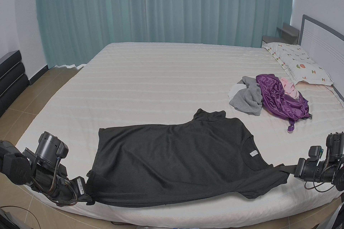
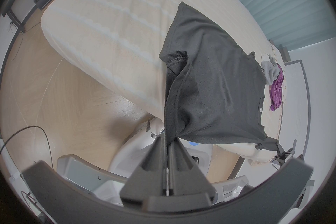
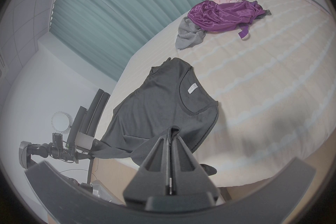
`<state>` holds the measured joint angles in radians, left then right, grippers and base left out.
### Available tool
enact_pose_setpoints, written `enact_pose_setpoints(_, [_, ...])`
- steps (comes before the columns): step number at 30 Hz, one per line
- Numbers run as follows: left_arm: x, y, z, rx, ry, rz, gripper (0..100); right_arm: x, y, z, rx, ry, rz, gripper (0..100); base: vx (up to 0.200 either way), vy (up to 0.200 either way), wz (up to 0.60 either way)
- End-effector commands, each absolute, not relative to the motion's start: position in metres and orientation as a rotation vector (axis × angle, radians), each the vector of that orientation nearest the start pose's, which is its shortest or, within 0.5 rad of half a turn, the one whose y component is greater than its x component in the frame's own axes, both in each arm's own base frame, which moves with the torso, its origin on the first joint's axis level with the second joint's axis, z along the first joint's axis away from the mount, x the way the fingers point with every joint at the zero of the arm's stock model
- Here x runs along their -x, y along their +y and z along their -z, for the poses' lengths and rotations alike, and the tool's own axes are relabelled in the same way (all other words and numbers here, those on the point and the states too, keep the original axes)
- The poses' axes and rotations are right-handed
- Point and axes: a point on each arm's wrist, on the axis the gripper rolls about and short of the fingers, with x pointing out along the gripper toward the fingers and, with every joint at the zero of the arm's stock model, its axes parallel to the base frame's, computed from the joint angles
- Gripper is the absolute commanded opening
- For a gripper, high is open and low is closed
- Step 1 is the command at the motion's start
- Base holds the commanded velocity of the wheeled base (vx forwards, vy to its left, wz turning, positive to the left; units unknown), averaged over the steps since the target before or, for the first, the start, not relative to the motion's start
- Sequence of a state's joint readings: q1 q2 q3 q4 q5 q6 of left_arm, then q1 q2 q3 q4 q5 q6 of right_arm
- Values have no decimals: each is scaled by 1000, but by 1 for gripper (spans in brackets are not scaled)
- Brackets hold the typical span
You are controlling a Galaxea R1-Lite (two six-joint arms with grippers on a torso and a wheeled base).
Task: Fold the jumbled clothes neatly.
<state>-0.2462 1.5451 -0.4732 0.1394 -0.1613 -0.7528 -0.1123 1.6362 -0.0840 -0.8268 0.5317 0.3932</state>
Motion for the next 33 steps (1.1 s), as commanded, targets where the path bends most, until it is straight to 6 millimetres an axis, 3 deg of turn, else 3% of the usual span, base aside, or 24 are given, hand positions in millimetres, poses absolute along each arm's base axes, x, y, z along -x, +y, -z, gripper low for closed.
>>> enact_pose_setpoints(1, [-180, -48, -85, 602, 1291, -124, 0, -180, -8, -62, -603, 760, -271, 0, 0, 0, 0])
enact_pose_setpoints(9, [-219, -50, -81, 636, 1287, -157, 0, -214, -6, -59, -598, 760, -282, 0, 0, 0, 0])
enact_pose_setpoints(16, [-256, -31, -83, 727, 1226, -195, 0, -248, -7, -50, -633, 770, -261, 0, 0, 0, 0])
enact_pose_setpoints(23, [-275, -23, -77, 754, 1223, -219, 0, -277, -7, -33, -634, 792, -230, 0, 0, 0, 0])
enact_pose_setpoints(33, [-299, -21, -58, 775, 1225, -214, 0, -298, -1, -21, -663, 807, -212, 0, 0, 0, 0])
